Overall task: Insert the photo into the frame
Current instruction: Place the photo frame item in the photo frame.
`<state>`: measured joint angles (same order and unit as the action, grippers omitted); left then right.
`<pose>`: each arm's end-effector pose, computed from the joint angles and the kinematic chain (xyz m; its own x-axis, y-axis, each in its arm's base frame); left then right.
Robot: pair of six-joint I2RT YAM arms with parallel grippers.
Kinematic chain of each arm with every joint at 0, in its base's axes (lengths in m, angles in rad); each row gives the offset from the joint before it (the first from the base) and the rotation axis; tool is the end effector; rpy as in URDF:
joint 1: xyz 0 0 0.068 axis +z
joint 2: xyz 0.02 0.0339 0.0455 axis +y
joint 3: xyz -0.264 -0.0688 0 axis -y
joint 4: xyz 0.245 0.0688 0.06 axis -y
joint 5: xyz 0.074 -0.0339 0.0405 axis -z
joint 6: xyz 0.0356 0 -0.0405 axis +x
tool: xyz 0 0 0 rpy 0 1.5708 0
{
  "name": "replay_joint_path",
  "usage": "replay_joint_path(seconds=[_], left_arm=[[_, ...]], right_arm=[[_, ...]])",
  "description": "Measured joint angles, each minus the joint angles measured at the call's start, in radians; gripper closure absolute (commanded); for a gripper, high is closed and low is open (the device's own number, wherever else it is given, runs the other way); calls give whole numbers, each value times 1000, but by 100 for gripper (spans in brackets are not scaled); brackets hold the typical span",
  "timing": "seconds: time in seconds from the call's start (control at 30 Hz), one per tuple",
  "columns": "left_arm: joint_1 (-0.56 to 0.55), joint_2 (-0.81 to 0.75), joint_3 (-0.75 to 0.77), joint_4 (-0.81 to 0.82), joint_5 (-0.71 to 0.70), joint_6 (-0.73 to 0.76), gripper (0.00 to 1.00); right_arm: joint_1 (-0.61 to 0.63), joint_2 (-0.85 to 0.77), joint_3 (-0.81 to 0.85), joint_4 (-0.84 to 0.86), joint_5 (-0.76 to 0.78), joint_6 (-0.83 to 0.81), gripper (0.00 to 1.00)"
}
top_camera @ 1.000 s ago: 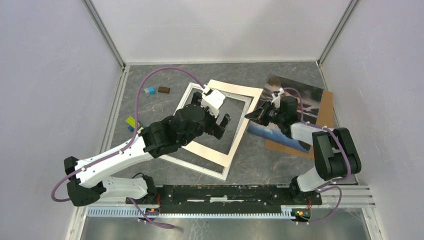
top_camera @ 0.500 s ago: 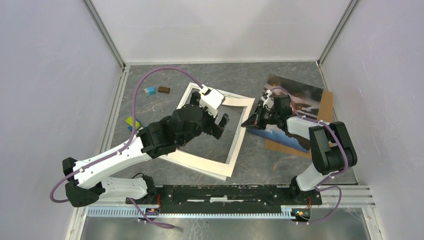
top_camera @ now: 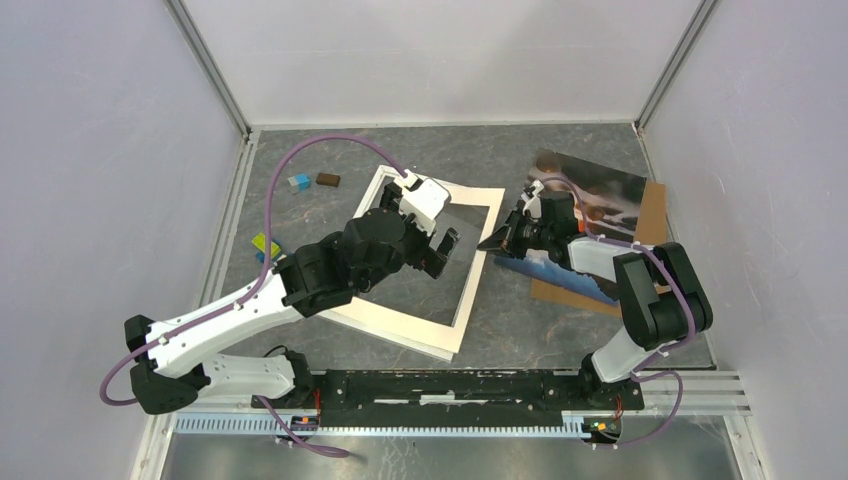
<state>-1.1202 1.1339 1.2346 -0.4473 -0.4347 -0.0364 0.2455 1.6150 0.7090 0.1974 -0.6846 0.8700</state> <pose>0.1206 -0.2149 0.4009 -0.1713 0.2782 -0.9451 0.6382 0.7622 0.1087 0.2925 0.0965 0.1553 -0.9069 0.3832 -0.1751 0.0608 0.5302 0.8457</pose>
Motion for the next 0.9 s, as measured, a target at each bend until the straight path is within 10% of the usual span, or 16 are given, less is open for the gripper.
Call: replay_joint_path(seconds=[0.9], left_arm=[[0,0,0,0,22,0,1]], right_arm=[[119,6,-23,183,161,178,100]])
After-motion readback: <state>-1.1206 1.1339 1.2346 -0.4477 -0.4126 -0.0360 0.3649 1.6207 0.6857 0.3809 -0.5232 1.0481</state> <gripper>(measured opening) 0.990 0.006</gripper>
